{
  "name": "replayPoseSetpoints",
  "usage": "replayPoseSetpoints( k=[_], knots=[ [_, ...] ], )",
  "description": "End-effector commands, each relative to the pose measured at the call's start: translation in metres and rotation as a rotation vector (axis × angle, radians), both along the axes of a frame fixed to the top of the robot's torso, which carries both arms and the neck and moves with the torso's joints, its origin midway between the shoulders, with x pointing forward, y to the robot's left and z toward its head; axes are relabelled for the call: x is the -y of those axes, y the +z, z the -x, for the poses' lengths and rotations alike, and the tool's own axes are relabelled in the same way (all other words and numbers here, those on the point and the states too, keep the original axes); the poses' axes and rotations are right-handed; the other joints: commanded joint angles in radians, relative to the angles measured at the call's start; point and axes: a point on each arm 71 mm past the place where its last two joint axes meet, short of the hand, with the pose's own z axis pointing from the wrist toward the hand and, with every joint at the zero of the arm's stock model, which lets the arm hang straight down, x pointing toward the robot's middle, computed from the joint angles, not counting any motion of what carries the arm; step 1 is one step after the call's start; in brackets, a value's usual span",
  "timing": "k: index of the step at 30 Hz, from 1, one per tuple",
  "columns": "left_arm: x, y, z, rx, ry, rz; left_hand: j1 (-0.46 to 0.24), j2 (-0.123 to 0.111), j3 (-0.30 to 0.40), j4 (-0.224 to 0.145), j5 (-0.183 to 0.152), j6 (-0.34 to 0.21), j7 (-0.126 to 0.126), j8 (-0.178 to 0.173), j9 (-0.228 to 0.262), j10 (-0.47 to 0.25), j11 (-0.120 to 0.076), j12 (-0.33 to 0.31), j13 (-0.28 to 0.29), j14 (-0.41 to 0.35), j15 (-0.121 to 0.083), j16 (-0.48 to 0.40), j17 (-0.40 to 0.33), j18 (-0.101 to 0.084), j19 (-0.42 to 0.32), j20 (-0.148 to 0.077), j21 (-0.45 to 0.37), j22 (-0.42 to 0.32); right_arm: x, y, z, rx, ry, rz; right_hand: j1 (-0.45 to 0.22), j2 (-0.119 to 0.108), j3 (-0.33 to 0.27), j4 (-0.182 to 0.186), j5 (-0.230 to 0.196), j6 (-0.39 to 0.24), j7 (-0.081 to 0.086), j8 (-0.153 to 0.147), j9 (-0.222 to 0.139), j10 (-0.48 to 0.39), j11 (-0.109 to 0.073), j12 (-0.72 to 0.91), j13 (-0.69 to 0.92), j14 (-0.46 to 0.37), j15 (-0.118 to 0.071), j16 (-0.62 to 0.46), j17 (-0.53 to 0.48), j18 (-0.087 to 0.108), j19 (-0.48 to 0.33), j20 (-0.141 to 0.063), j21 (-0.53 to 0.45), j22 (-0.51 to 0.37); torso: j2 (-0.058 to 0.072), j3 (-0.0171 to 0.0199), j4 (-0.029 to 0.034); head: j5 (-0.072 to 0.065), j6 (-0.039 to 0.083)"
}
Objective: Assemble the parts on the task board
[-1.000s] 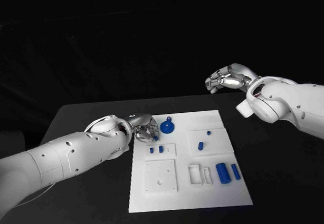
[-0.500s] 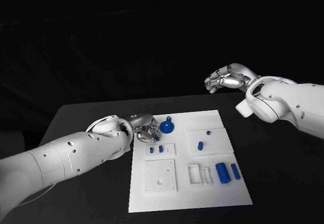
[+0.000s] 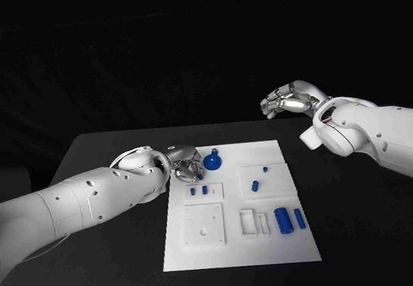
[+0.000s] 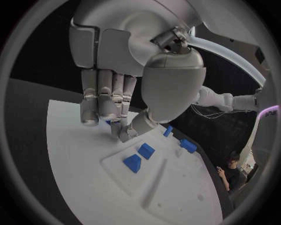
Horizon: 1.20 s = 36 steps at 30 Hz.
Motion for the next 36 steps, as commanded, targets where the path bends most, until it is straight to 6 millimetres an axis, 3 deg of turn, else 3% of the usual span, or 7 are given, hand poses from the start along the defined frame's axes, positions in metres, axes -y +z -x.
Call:
replayPoseSetpoints(
  k=[1,4,7,12,28,36],
  knots=[
    [0.003,-0.006,0.004,-0.035,-0.021,-0.024,-0.005,-0.021,-0.003,-0.003,-0.008,-0.036,0.011,-0.021,-0.011,-0.001,0.012,-0.008,-0.002,-0.010,0.004,-0.004,-0.001,0.083,-0.015,-0.004,-0.001,0.013,-0.001,0.000,0.000,0.002,0.016,0.001,0.001,-0.003,-0.005,0.001,0.005,-0.005,-0.001,-0.002,-0.001,0.006,-0.001,-0.006,-0.002,0.000,0.008,-0.004,0.001,0.006,0.002,0.004,-0.005,0.002,0.000,0.0000,0.0000,-0.001,0.000],
    [0.002,-0.005,0.003,-0.025,-0.016,-0.011,-0.006,-0.028,-0.004,-0.003,-0.009,-0.043,0.014,-0.025,-0.013,-0.005,0.014,-0.011,-0.003,-0.012,0.005,-0.005,-0.001,0.083,-0.017,-0.003,-0.002,0.013,-0.001,0.000,0.000,0.001,0.016,0.003,0.001,-0.003,-0.005,0.001,0.005,-0.005,-0.001,-0.002,-0.001,0.006,-0.001,-0.006,-0.002,0.000,0.008,-0.004,0.001,0.006,0.002,0.004,-0.005,0.002,0.000,0.0000,0.0004,-0.001,0.001],
    [0.001,-0.004,0.003,-0.021,-0.009,-0.004,-0.011,-0.059,-0.009,-0.003,-0.011,-0.106,0.016,-0.058,-0.028,-0.030,0.023,-0.026,-0.008,-0.018,0.013,-0.007,-0.002,0.082,-0.022,0.002,-0.004,0.013,-0.001,0.000,0.000,0.001,0.016,0.004,0.002,-0.004,-0.005,0.000,0.004,-0.006,-0.001,-0.002,-0.002,0.005,-0.001,-0.007,-0.002,-0.001,0.008,-0.005,0.001,0.006,0.002,0.004,-0.005,0.002,0.000,-0.0001,0.0002,-0.001,0.002],
    [-0.002,-0.004,0.003,-0.020,-0.002,0.003,-0.007,-0.075,-0.007,0.009,-0.011,-0.135,0.013,-0.069,-0.035,-0.051,0.031,-0.038,-0.011,-0.022,0.022,-0.006,-0.002,0.085,-0.024,0.010,-0.006,0.013,0.000,0.000,0.000,0.002,0.014,0.004,0.002,-0.004,-0.005,0.000,0.004,-0.007,-0.001,-0.002,-0.002,0.004,0.000,-0.008,-0.002,-0.002,0.008,-0.006,0.001,0.006,0.001,0.004,-0.006,0.002,0.000,-0.0006,0.0004,-0.002,0.001],
    [-0.010,-0.002,0.001,0.003,0.024,0.020,0.006,-0.084,-0.004,0.022,-0.007,-0.159,0.017,-0.072,-0.040,-0.083,0.043,-0.042,-0.016,-0.027,0.034,-0.006,-0.004,0.096,-0.026,0.023,-0.007,0.013,-0.002,-0.003,0.001,-0.018,0.041,0.051,0.012,-0.005,-0.001,-0.006,0.001,-0.008,0.000,-0.003,-0.003,0.003,0.001,-0.010,-0.003,-0.004,0.009,-0.008,0.001,0.006,-0.002,0.003,-0.008,0.002,0.000,-0.0007,0.0001,-0.003,0.004],
    [-0.031,0.001,-0.002,-0.017,0.107,0.111,0.020,-0.075,0.003,0.022,0.002,-0.142,0.028,-0.057,-0.036,-0.073,0.041,-0.034,-0.011,-0.039,0.032,-0.017,-0.010,0.097,-0.031,0.025,-0.010,0.013,-0.007,-0.010,0.008,0.019,0.125,0.274,0.098,-0.026,0.009,-0.013,-0.069,0.003,-0.006,0.008,0.001,0.016,-0.003,-0.010,0.002,0.010,0.003,0.001,0.013,0.006,0.011,-0.001,-0.003,0.010,0.000,-0.0004,-0.0007,-0.005,0.008]
  ],
)
